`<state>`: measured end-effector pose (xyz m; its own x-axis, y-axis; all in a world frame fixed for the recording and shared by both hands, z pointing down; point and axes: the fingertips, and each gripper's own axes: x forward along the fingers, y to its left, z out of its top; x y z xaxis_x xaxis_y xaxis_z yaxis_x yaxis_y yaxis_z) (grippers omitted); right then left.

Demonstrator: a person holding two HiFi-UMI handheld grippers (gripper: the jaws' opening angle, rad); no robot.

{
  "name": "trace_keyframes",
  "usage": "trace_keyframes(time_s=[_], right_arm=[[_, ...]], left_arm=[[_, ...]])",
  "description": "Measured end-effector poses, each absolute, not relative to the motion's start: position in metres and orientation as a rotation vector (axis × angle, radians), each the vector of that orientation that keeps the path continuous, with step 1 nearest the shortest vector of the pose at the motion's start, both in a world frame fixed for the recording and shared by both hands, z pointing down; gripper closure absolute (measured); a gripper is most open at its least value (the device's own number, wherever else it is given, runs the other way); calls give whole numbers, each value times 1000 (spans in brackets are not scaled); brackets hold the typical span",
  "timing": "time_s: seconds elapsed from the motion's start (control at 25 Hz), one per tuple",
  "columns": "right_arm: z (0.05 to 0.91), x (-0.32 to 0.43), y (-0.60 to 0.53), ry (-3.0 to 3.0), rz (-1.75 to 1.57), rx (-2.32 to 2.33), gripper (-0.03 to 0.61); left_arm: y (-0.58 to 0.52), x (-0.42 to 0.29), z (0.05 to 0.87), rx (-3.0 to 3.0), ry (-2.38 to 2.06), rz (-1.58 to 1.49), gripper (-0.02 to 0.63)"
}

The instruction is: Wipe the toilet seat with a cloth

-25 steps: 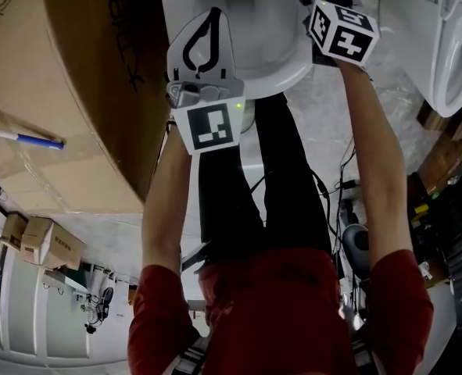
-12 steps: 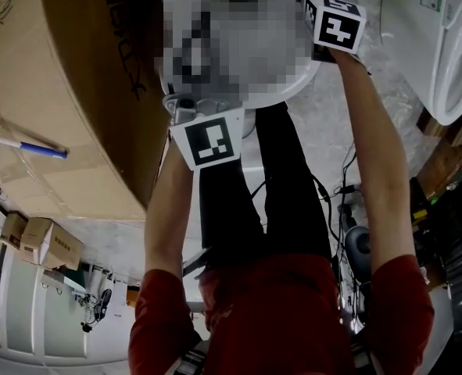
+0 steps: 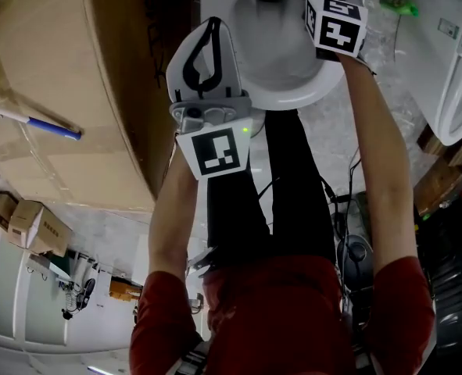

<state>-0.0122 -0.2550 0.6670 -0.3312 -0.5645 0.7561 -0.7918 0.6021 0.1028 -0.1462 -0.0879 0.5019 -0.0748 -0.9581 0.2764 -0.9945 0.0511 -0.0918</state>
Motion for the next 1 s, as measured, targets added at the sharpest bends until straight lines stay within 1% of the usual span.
trace_keyframes(time_s=[0.32,0.44,0.56,0.76,1.0], right_arm=[[668,-113,-217,-2136,186,811,485],[667,-150,-200,-2149,47,676,485],[669,-180,-179,-2156,-150,504,485],[677,-210,-142,-2090,-518,170,485],[681,-216,-115,-2059,-652,50,485]], left_arm=[[-54,-187,493,1929,-2247,353,601],[-42,-197,489,1909,-2264,346,601],[-30,-202,487,1913,-2289,399,601],[-4,-206,482,1904,-2302,342,601],[12,-208,477,1898,-2321,324,601]])
